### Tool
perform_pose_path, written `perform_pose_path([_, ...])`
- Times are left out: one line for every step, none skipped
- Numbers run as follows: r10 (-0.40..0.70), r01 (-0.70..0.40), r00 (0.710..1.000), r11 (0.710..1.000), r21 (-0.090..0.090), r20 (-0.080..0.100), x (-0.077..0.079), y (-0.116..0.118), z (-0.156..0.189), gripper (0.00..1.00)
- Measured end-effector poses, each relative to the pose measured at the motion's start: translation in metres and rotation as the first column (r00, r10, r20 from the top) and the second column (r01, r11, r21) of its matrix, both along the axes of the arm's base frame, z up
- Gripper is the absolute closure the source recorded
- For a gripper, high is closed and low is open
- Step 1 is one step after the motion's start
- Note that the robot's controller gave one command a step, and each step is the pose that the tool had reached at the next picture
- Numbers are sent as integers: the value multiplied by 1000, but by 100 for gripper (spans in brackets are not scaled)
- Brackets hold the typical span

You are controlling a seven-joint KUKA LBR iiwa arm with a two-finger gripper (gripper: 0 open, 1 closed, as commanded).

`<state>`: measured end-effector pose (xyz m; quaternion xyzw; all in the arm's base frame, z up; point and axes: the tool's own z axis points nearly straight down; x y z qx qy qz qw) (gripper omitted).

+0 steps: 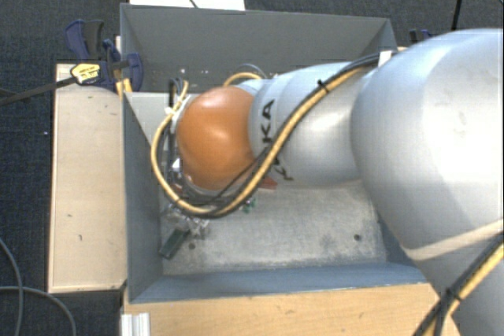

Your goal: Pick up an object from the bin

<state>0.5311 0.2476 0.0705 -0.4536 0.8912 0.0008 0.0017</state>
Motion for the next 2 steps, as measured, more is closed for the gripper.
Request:
perform_pose_path([-2,2,1000,1000,0,0,0,0,0,100])
perform_pose_path([61,-61,998,998,-1,1,-2,-16,146,100])
